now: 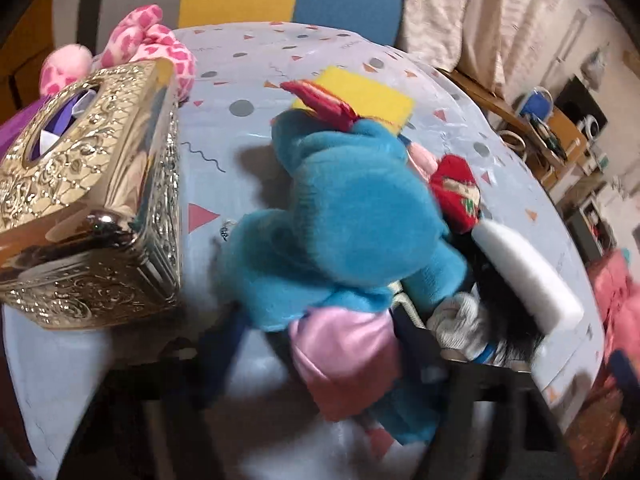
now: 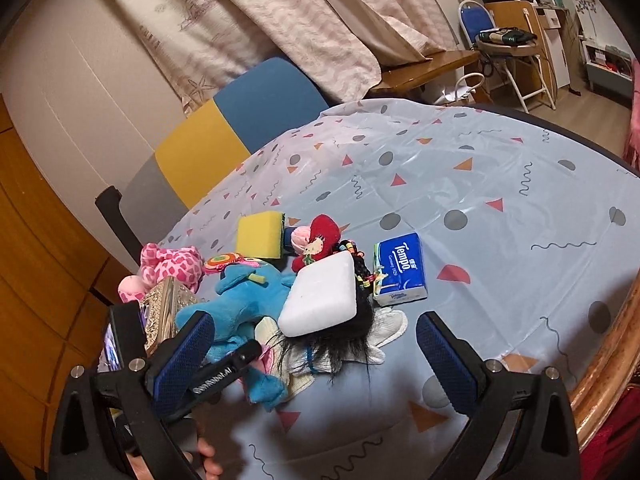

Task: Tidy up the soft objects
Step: 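Grasp the blue plush bear with the left tool while the right tool grasps the white sponge, then carry the blue bear into the gold tray and open the left tool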

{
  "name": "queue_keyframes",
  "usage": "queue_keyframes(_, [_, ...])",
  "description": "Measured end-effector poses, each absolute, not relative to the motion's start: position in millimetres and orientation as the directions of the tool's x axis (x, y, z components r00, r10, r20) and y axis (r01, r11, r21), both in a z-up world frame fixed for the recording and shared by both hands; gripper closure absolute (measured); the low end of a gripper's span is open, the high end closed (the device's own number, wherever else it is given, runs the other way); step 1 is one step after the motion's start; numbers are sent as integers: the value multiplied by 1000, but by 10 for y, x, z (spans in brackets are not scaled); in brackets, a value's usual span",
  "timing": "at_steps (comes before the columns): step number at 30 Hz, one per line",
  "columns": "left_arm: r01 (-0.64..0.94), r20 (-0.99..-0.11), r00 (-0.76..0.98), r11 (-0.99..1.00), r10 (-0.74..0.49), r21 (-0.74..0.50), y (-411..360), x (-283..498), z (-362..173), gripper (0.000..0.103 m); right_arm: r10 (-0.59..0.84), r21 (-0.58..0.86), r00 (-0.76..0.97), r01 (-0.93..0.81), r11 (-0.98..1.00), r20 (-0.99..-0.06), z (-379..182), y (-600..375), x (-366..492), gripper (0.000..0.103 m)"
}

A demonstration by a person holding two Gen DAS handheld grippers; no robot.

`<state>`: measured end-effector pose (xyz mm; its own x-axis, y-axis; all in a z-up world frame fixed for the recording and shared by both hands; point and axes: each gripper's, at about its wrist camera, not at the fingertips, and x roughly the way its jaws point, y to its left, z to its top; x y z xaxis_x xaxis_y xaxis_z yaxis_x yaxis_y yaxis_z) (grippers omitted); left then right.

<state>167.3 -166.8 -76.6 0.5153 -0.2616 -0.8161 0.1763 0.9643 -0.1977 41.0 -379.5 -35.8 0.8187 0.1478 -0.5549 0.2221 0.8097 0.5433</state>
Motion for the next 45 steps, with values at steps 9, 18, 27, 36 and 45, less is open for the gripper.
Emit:
queue_keyframes(9, [300,-776,445,891,-447,-341,-1175,1226,-686,79,147,541,802,243,805,-579,-382,-3812,424,0])
queue_keyframes(18, [299,-773,411,873,-483,-386,-571,732,-675,78,130,493,755,277,825,-642,-415,-3746,492,1])
queue_keyframes(27, [250,-791,440,904,-426,-347,-323,680,-698,27,132,393,676,249,885,-725,-340,-3650,727,1])
queue_keyframes(36, [261,-816,426,916,-392,-304,-544,867,-743,44,98,201,483,166,965,-870,-426,-3534,1510,1])
queue_keyframes(45, [306,-779,454,897,-432,-318,-504,769,-747,77,95,155,450,100,983,-888,-603,-3400,1532,48])
